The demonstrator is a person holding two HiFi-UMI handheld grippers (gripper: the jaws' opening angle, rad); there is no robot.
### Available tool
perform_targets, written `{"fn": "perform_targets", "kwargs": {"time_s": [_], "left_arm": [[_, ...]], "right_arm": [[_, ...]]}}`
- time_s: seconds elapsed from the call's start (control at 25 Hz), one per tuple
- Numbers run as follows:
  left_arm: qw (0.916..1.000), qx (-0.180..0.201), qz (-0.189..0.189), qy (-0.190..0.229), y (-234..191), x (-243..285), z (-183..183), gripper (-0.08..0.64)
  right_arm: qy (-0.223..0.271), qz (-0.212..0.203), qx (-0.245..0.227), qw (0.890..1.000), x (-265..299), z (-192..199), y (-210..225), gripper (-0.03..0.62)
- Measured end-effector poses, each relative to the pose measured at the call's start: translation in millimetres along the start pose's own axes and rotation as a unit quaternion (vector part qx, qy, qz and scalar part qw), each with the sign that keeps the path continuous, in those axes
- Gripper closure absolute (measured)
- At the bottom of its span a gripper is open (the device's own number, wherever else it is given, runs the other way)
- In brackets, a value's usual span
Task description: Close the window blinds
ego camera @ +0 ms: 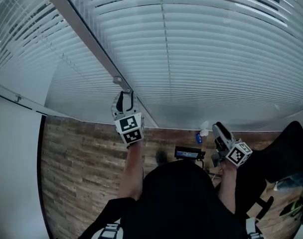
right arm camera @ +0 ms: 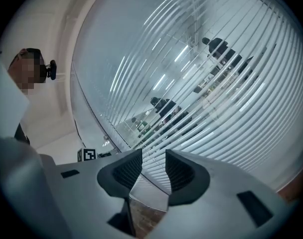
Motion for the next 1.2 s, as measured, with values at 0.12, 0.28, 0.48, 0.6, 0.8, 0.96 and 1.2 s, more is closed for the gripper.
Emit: {"fn": "perform_targets", "kwargs": {"time_s": [0.12, 0.28, 0.48, 0.6, 0.8, 0.96, 1.2], "left_arm": [[0.9908, -0.134, 0.007, 0.013, -4, -4, 0, 0.378], [0.9760, -0.216, 0.002, 0.026, -13, 0, -2, 0.380], [0.9896, -0.144, -0.007, 0.008, -12, 1, -1, 0.422], [0.9986, -0.051, -0.012, -0.006, -8, 2, -1, 0.423], [0.9932, 0.113, -0.025, -0.018, -1, 4, -1, 0.423], [0.9928, 0.117, -0.020, -0.012, 0, 5, -1, 0.422], [0.9861, -0.165, -0.001, 0.015, -8, -4, 3, 0.388]], "right_arm": [[0.002, 0.004, 0.000, 1.000, -3, 0, 2, 0.442], [0.003, 0.008, 0.001, 1.000, -6, 1, 5, 0.442], [0.004, 0.009, 0.002, 1.000, -8, 1, 5, 0.442], [0.005, 0.009, 0.002, 1.000, -8, 1, 5, 0.442], [0.003, 0.010, 0.001, 1.000, -8, 1, 6, 0.442], [0.001, 0.007, 0.002, 1.000, -6, 2, 4, 0.442], [0.001, 0.007, 0.000, 1.000, -5, 1, 5, 0.442]]}}
Point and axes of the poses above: the fingertips, and each gripper's own axes: x forward along the fingers, y to its right, z out of its underside, the point moved 5 cm from there along -x, backward along the fingers, and after that the axes turned 10 degrees about y, right-handed, at the moved point
